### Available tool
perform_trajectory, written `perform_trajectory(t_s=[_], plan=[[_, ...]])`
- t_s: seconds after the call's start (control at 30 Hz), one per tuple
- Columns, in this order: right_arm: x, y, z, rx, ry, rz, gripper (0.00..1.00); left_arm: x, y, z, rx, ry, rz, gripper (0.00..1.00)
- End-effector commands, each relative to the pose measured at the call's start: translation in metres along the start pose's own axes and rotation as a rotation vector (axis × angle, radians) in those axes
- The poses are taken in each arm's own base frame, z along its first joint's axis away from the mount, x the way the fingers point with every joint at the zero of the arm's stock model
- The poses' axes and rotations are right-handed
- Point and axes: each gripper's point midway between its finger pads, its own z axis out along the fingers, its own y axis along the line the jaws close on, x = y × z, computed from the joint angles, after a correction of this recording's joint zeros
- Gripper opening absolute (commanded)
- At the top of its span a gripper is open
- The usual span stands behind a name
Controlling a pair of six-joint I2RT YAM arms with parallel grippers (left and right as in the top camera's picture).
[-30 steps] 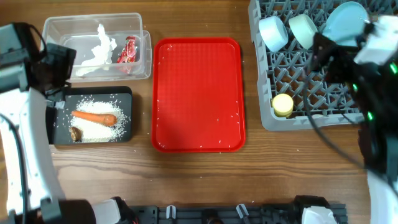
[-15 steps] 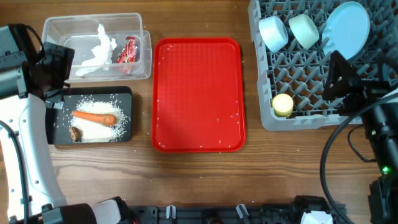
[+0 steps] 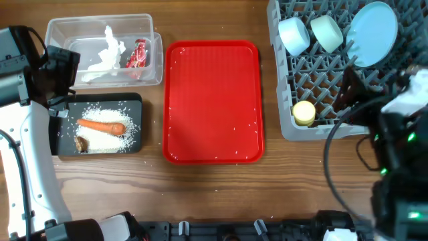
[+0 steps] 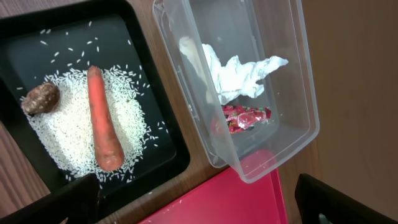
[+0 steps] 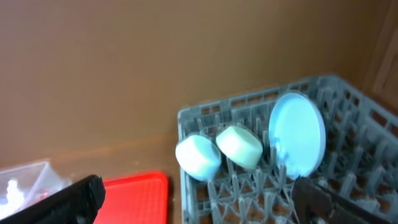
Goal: Sort waste into correct bins and load items into the dishwasher rack
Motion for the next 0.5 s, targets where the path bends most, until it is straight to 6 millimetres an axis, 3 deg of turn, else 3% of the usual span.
perform_trajectory(t_s=[0.0, 0.2, 0.47], plan=[[0.045, -0.01, -0.01, -0.012, -0.097, 0.008, 1.0, -0.001, -0.001, 0.0, 0.002, -0.003, -0.003, 1.0], [0.113, -0.019, -0.011, -0.064, -0.196, 0.026, 1.0, -0.001, -0.001, 0.0, 0.002, -0.003, -0.003, 1.0], [0.155, -0.03, -0.008, -0.056, -0.235, 0.026, 1.0, -0.001, -0.001, 0.0, 0.002, -0.003, -0.003, 1.0]])
